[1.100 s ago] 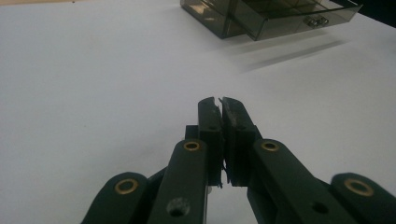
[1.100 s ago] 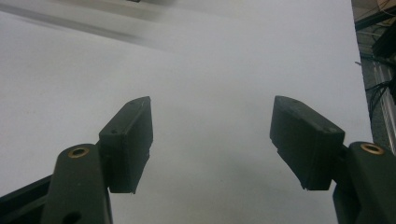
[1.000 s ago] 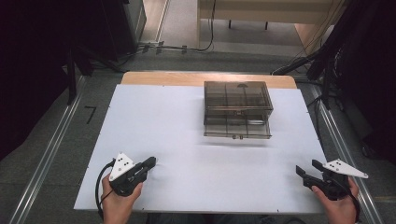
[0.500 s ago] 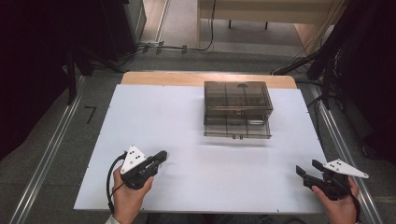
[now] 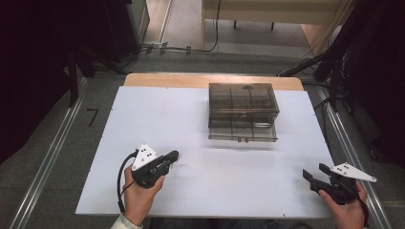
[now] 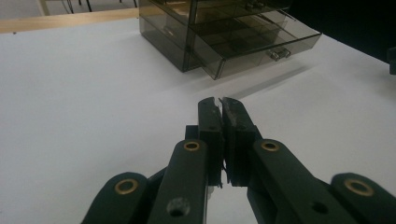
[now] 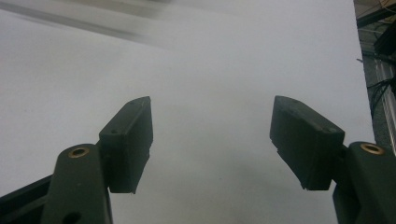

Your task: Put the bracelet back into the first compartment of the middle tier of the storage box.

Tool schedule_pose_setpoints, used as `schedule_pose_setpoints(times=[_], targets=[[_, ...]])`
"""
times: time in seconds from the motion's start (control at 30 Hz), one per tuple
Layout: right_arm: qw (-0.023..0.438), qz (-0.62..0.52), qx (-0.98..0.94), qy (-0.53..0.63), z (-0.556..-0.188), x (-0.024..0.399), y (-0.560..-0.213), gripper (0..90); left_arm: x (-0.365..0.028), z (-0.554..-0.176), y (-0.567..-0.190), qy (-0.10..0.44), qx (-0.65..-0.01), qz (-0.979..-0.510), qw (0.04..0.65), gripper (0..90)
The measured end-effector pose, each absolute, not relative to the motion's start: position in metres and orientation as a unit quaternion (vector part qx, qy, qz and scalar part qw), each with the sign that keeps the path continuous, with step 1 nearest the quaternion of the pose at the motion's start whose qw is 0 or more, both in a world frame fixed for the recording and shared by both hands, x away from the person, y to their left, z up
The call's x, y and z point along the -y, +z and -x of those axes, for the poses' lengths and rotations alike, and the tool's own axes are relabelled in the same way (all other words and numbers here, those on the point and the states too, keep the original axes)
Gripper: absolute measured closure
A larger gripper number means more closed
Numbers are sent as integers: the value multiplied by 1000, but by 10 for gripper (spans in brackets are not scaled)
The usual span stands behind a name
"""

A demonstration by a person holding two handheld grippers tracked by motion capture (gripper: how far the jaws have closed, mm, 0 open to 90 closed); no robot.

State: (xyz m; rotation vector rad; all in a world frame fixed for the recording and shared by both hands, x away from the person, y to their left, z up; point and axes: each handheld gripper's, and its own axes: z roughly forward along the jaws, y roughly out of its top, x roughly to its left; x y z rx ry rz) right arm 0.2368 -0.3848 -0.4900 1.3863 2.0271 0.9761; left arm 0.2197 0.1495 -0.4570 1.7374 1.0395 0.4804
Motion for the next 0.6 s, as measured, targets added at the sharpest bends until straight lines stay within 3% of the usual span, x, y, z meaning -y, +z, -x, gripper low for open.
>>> schedule_pose_setpoints(times=[0.6], targets=[[247,-508,-744,358,-237,385,-490,286,-130,-235,-446,196,-416,-723,516,880]])
